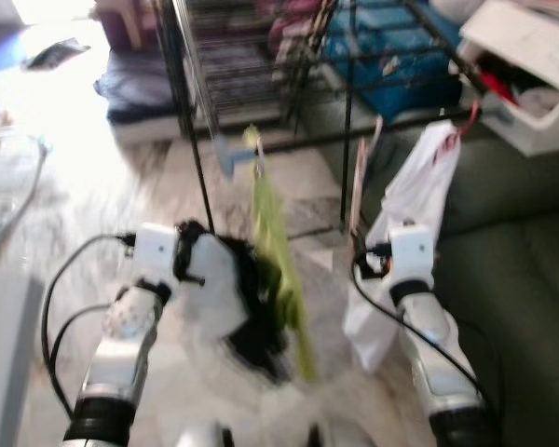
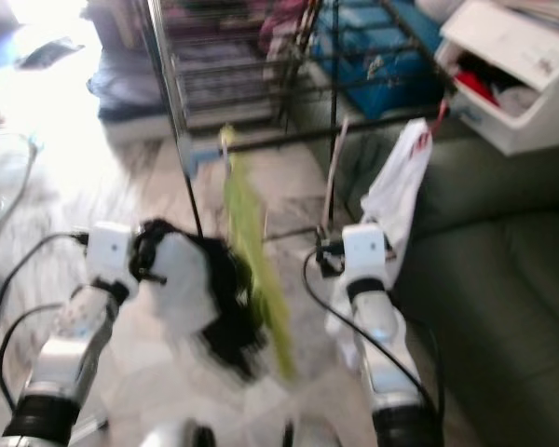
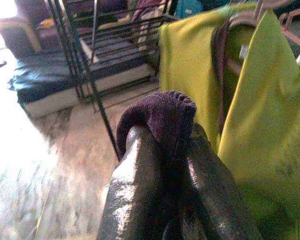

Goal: Hang hanger

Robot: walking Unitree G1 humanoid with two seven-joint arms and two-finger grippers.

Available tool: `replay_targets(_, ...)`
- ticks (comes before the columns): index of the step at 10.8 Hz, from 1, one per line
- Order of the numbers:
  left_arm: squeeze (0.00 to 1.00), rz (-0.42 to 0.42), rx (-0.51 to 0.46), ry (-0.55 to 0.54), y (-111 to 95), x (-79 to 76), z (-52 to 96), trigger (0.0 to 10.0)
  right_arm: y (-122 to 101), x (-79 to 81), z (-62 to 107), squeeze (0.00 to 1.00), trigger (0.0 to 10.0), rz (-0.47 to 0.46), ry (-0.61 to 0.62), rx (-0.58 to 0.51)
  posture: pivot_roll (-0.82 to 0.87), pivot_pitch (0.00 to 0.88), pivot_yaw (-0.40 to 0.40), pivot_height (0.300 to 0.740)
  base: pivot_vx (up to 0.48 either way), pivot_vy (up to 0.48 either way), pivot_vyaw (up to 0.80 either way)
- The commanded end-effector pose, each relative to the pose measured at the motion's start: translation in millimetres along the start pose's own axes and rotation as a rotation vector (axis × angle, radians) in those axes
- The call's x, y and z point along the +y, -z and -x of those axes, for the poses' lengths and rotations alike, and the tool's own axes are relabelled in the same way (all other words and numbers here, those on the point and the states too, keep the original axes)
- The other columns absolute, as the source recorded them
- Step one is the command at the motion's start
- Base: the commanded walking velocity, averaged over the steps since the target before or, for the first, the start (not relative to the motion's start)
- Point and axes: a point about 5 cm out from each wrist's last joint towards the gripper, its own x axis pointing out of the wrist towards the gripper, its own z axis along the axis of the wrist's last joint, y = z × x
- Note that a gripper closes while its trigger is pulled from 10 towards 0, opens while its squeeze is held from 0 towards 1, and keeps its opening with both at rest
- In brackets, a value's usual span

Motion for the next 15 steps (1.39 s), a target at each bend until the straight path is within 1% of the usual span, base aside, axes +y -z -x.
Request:
replay_targets(1,0.00,-0.005,-0.040,0.021,-7.2,-7.3,-1.9,10.0,6.0,-8.4,3.0,0.00,10.0,0.015,0.027,0.022,-0.05,0.066,-0.034,0.740,0.000,0.000,0.00)
replay_targets(4,0.00,-0.003,-0.036,0.030,-6.7,-9.8,-1.7,10.0,5.4,-9.4,-1.7,0.00,10.0,0.021,0.036,0.023,-0.06,0.068,-0.036,0.740,0.000,0.000,0.00)
replay_targets(5,0.00,-0.001,-0.036,0.035,-6.7,-11.0,-2.5,10.0,6.9,-8.4,-7.4,0.00,10.0,-0.002,0.034,0.040,-0.05,0.071,-0.037,0.740,0.000,0.000,0.00)
replay_targets(6,0.00,0.000,-0.036,0.039,-6.9,-11.8,-3.1,10.0,5.6,-7.0,-12.7,0.00,10.0,-0.005,0.030,0.039,-0.05,0.071,-0.037,0.740,0.000,0.000,0.00)
replay_targets(8,0.00,0.005,-0.041,0.058,-8.1,-15.6,-2.0,10.0,1.9,-15.2,-28.2,0.00,10.0,0.030,0.088,0.044,-0.05,0.076,-0.038,0.740,0.000,0.000,0.00)
replay_targets(9,0.00,0.003,-0.038,0.061,-7.6,-15.9,-0.7,10.0,2.4,-16.8,-31.4,0.00,10.0,0.043,0.097,0.053,-0.04,0.080,-0.039,0.740,0.000,0.000,0.00)
replay_targets(10,0.00,0.003,-0.037,0.060,-7.8,-16.2,0.0,10.0,6.0,-17.2,-36.4,0.00,10.0,0.046,0.097,0.085,-0.04,0.089,-0.039,0.740,0.000,0.000,0.00)
replay_targets(11,0.00,0.003,-0.036,0.065,-8.4,-17.0,1.4,10.0,10.1,-15.9,-45.0,0.00,10.0,0.041,0.107,0.126,-0.03,0.102,-0.035,0.740,0.000,0.000,0.00)
replay_targets(13,0.00,0.001,-0.032,0.074,-8.5,-17.7,5.7,10.0,12.0,-15.0,-53.9,0.00,10.0,0.059,0.119,0.156,-0.01,0.118,-0.028,0.740,0.000,0.000,0.00)
replay_targets(14,0.00,-0.001,-0.026,0.076,-8.3,-17.1,8.8,10.0,10.0,-17.8,-61.5,0.00,10.0,0.060,0.137,0.166,0.00,0.131,-0.028,0.740,0.000,0.000,0.00)
replay_targets(15,0.00,-0.003,-0.022,0.075,-8.9,-15.7,10.5,10.0,11.4,-21.7,-63.5,0.00,10.0,0.064,0.160,0.178,0.01,0.136,-0.026,0.740,0.000,0.000,0.00)
